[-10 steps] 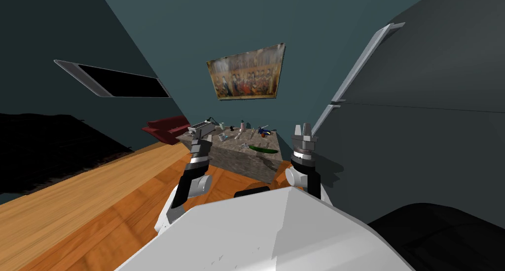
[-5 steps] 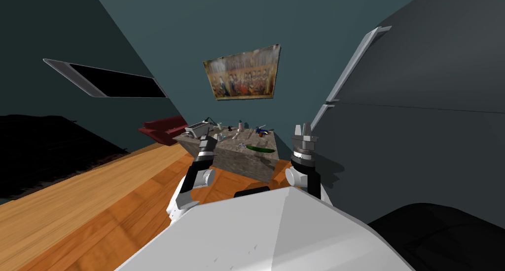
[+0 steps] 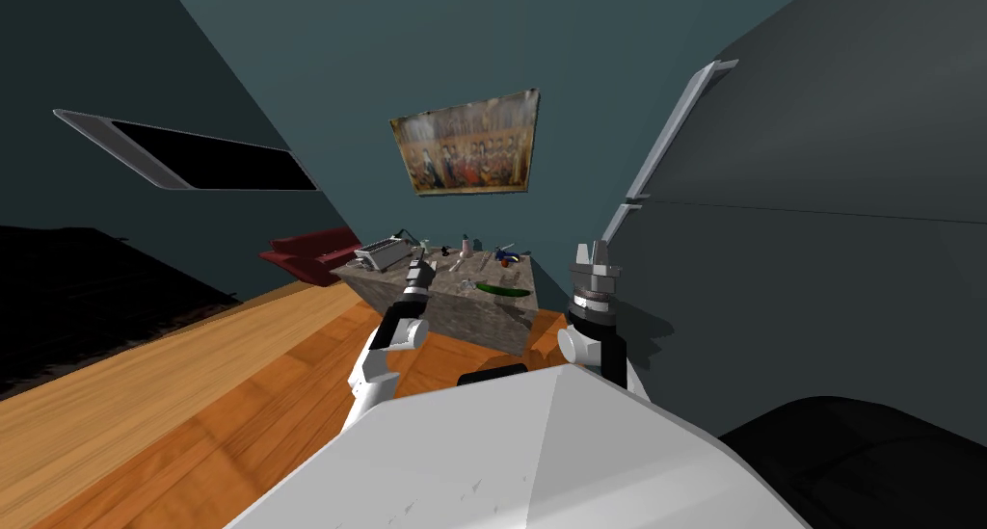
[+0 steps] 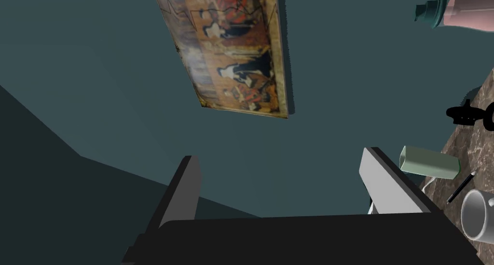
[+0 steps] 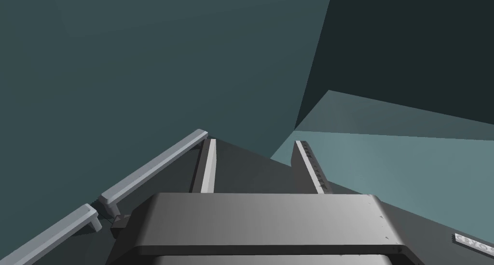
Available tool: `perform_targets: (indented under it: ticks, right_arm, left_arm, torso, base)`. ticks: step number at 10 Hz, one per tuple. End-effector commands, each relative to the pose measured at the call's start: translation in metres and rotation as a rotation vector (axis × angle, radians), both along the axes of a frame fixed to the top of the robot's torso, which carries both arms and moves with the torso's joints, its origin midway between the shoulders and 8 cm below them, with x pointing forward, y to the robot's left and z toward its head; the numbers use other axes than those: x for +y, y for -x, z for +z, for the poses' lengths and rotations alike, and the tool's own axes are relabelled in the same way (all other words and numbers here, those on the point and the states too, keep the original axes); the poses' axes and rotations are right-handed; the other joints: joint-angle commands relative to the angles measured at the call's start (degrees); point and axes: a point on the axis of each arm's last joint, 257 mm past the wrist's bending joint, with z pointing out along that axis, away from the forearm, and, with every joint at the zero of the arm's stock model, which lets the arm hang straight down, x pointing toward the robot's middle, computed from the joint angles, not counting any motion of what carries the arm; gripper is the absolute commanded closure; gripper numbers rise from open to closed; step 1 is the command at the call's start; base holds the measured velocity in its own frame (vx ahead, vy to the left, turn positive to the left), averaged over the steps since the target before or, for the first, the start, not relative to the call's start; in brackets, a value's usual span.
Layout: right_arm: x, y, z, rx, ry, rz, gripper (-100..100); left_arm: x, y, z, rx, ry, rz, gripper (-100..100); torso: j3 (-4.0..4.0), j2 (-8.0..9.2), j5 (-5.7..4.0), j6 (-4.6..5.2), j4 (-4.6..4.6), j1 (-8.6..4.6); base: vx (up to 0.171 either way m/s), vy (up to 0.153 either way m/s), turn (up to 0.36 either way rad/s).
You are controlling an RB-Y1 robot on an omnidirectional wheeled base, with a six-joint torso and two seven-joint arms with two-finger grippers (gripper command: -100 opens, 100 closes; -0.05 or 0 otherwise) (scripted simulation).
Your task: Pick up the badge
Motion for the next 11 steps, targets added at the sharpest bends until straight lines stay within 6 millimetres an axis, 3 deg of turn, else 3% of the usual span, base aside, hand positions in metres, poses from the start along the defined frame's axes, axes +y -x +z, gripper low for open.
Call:
perform_targets:
  ticks: [1,2,5,7,11]
  right_arm:
    - [0.0,0.0,0.0,0.0,0.0,0.0,0]
    - [0.0,0.0,0.0,0.0,0.0,0.0,0]
    - [0.0,0.0,0.0,0.0,0.0,0.0,0]
    - [0.0,0.0,0.0,0.0,0.0,0.0,0]
    - [0.0,0.0,0.0,0.0,0.0,0.0,0]
  left_arm:
    - [-0.009,-0.014,0.001,0.025,0.001,-0.019,-100]
    - [-0.01,-0.015,-0.003,0.041,0.0,-0.019,-100]
    - [-0.032,-0.046,-0.022,0.138,0.009,-0.074,-100]
    - [-0.035,-0.051,-0.024,0.163,0.004,-0.079,-100]
    - [-0.063,-0.082,-0.046,0.284,-0.004,-0.138,-100]
  torso:
    - [0.0,0.0,0.0,0.0,0.0,0.0]
    - [-0.01,-0.02,0.0,-0.01,0.0,0.03]
    - [-0.01,-0.02,0.01,-0.02,0.0,0.06]
    - [0.0,-0.01,0.0,-0.02,0.0,0.04]
    - [0.01,0.01,0.0,-0.01,0.0,0.04]
  base:
    - [-0.01,-0.049,-0.028]
    - [0.001,-0.02,0.002]
    - [-0.015,-0.045,-0.043]
    - [-0.01,-0.034,-0.01]
    - [-0.014,-0.04,-0.039]
